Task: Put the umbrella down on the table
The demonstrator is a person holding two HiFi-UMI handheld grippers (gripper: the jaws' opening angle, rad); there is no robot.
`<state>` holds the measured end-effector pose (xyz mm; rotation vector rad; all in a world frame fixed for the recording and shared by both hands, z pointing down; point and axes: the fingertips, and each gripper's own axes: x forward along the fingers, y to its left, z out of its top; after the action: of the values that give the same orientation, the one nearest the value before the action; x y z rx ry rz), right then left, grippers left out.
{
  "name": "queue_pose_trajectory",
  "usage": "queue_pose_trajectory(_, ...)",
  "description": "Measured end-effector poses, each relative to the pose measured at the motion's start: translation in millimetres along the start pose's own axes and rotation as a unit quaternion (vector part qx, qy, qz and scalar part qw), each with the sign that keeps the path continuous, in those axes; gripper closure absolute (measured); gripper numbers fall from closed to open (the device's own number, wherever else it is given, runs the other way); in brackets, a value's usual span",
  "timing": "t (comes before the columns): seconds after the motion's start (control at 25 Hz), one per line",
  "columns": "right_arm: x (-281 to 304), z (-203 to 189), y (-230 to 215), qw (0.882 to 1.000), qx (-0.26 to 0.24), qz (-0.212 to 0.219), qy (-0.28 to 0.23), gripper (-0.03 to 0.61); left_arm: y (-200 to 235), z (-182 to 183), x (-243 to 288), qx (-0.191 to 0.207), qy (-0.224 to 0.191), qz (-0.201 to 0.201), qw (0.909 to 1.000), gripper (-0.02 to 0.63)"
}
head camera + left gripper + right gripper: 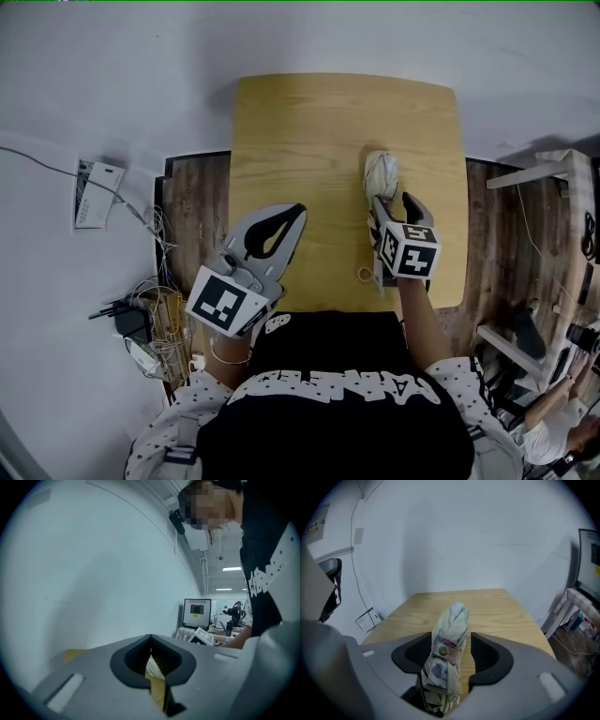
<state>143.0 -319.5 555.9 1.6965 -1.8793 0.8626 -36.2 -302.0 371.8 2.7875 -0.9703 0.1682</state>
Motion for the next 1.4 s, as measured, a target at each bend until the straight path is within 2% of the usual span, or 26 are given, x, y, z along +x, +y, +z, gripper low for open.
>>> queue_pose_trajectory(0.12,-13.1,5.7,-4.7,1.000,0.009,-0.012,-0.026,0.354,-3.4,3.7,2.6,0.007,-0.021,-0.008,0.9997,0.612)
queue_pose_trajectory(0.4,-42.6,13.3,-18.3,0.996,0.035,-0.038,-0.077,0.566,-20.6,8.3,8.2,0.012,-0.027,-0.035,0.9990,0.612)
queue_pose_trajectory(0.92,-97.9,40.8,-11.7,0.989,0.028,-0.024,-0.146,0.566,-28.0,6.2,9.5,0.010,-0.031,-0.054,0.9980,0.612)
queue_pose_trajectory(1.4,-133.3,62.3,-8.9,0.980,0.017,-0.036,-0.193,0.566,-27.5,1.3,5.4,0.002,-0.034,-0.056,0.9978,0.612)
